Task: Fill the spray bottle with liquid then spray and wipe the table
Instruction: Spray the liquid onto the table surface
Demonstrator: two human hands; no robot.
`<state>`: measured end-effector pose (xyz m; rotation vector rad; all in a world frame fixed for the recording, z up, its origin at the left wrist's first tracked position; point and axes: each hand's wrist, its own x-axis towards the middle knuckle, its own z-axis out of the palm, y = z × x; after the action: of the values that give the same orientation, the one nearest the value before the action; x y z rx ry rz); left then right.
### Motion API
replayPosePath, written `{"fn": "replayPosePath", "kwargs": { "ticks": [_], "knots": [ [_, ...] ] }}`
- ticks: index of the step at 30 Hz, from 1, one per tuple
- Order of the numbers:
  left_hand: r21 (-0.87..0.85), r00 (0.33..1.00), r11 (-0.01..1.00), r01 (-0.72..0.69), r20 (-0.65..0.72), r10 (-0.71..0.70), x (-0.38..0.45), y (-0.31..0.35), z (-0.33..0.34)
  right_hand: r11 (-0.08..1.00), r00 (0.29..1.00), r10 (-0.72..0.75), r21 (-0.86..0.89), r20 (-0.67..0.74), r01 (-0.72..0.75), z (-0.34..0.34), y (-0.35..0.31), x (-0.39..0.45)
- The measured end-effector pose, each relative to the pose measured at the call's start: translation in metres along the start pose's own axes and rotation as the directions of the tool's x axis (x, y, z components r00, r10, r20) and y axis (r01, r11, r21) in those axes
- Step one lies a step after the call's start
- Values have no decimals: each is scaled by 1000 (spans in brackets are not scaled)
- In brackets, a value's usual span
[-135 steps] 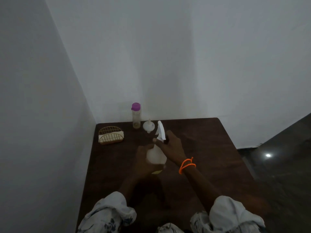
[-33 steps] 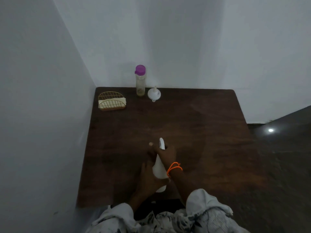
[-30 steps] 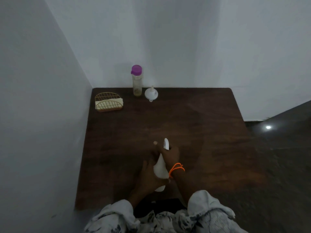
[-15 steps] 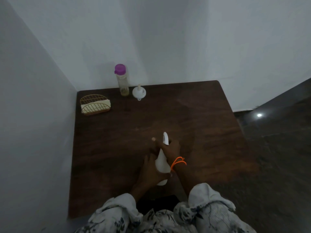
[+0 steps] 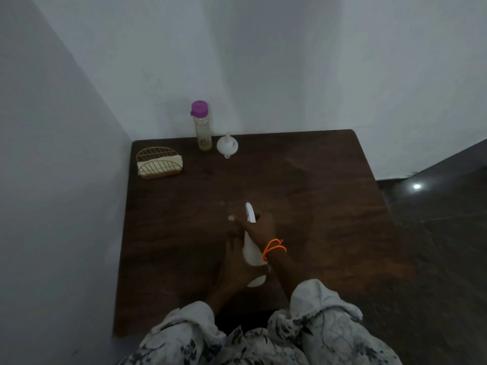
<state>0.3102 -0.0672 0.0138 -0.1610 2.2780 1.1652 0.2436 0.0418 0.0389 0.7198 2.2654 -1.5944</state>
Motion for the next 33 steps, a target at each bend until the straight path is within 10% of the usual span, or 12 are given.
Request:
{"fn": "replayPosePath", "kwargs": {
  "ticks": [10,33],
  "knots": [
    [11,996,999,49,-79,-48,-2,-12,-15,992,977,-23,-116,213,49,32,-16,5],
    [-66,996,995,78,47,-75,-30,-40,-11,990,986,131,-70,102,-124,39,22,-19]
  ]
}}
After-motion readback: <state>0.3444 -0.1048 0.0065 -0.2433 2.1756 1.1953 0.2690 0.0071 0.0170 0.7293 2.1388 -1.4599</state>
